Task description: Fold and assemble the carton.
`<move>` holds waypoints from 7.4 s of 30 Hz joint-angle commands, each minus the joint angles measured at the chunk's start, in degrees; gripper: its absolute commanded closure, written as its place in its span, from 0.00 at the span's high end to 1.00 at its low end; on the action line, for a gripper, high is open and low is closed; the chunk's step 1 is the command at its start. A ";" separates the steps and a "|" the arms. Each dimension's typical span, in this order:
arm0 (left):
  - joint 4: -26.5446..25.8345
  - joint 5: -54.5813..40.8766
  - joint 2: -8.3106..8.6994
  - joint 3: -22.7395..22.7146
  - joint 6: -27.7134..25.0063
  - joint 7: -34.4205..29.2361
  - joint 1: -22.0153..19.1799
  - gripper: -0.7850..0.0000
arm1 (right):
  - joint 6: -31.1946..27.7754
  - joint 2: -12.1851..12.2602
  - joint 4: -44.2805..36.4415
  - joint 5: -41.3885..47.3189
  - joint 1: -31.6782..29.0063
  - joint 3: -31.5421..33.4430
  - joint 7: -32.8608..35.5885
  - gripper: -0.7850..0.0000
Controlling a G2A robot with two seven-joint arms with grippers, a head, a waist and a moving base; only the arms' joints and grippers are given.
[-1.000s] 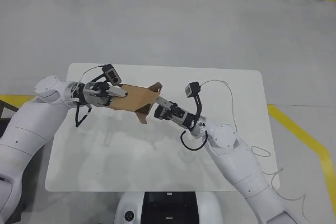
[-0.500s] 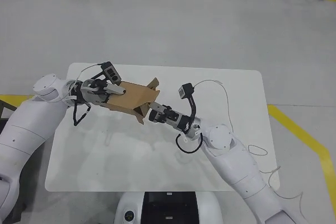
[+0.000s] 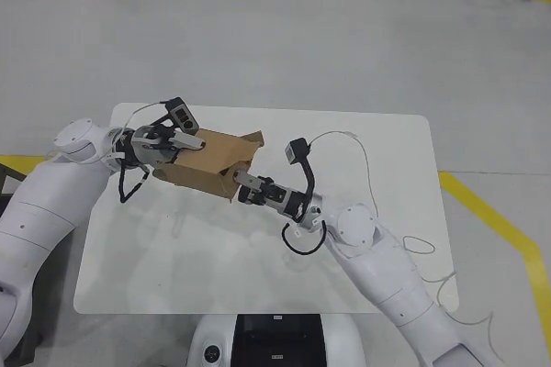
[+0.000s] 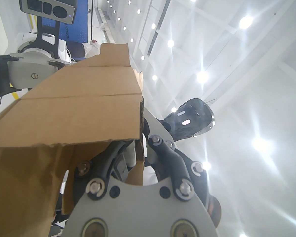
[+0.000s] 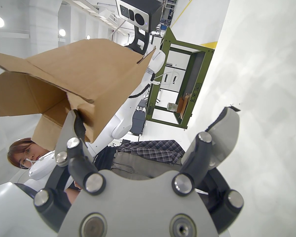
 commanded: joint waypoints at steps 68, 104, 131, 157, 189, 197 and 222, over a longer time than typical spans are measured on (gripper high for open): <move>13.78 15.30 -7.00 -0.94 -8.00 0.00 -1.17 0.00 | -6.26 1.00 -8.14 4.85 -4.18 4.73 1.94 1.00; 6.15 15.33 -2.92 -0.23 -4.15 0.00 2.00 0.00 | -9.65 2.07 -4.78 4.97 -5.69 10.85 -0.66 1.00; 6.04 9.52 -1.24 4.39 -5.35 0.00 -0.06 0.00 | -11.42 1.95 -2.83 12.38 -3.97 7.54 10.93 1.00; 8.33 8.75 -2.60 6.27 -5.78 0.00 -1.93 0.00 | -9.93 2.23 -3.70 11.82 -2.83 5.88 13.97 1.00; 11.98 10.21 -4.39 7.59 -7.34 0.00 -3.62 0.00 | -4.47 2.81 -8.18 16.26 -6.64 7.72 8.61 1.00; 11.73 9.40 -4.40 7.04 -7.24 0.00 -3.41 0.00 | -6.76 2.54 -9.11 10.16 -7.18 7.01 2.19 1.00; 10.96 10.02 -3.99 6.22 -7.23 0.00 -2.64 0.00 | -2.65 2.14 -7.86 17.51 -6.46 6.09 4.07 1.00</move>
